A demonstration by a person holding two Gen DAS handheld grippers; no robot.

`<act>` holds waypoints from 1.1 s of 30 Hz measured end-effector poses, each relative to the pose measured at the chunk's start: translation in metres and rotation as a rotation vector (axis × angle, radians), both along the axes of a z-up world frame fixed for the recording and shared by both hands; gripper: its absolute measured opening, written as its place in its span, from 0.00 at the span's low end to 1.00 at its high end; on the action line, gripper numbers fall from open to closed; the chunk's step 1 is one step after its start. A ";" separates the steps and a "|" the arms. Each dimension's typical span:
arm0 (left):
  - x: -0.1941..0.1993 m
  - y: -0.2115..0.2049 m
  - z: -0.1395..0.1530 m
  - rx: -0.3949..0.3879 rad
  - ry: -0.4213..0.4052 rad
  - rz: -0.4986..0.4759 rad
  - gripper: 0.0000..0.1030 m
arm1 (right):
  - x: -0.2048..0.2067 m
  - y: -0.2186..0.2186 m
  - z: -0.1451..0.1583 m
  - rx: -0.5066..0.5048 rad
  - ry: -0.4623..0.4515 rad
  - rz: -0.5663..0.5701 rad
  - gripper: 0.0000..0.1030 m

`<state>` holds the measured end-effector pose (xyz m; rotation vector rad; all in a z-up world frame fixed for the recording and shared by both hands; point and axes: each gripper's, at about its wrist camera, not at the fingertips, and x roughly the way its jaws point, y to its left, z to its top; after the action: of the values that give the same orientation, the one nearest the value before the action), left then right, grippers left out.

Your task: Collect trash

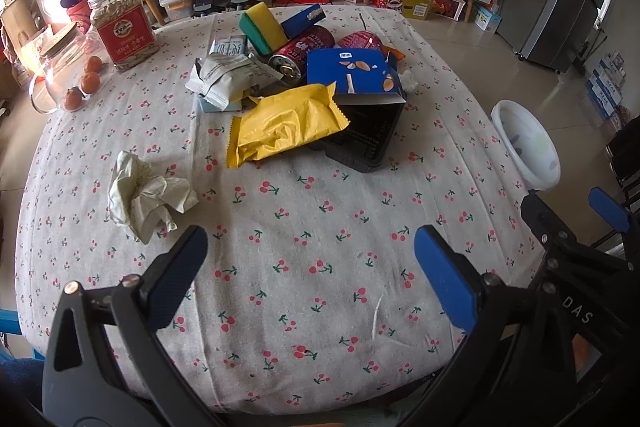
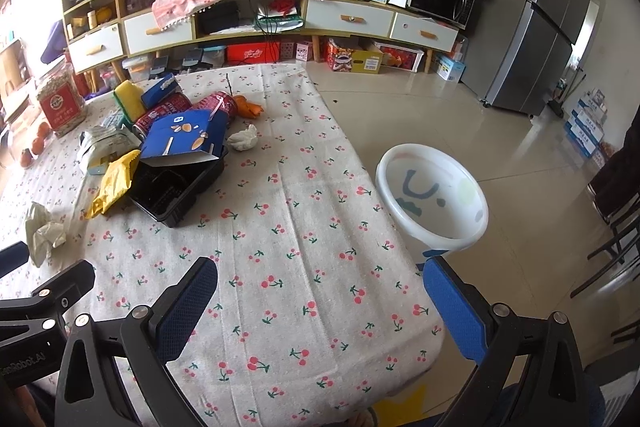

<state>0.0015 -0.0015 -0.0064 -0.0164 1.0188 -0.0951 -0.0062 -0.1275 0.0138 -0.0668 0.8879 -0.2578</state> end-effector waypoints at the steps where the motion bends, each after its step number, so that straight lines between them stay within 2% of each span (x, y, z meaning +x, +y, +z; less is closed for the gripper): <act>1: 0.000 0.000 0.000 -0.003 -0.001 -0.002 1.00 | 0.000 0.000 0.000 -0.001 0.001 0.000 1.00; 33: 0.000 0.002 0.000 -0.019 -0.008 0.011 0.98 | 0.001 -0.001 -0.005 0.001 0.021 -0.011 1.00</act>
<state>0.0015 0.0004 -0.0062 -0.0390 1.0100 -0.0953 -0.0049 -0.1288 0.0089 -0.0641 0.9099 -0.2676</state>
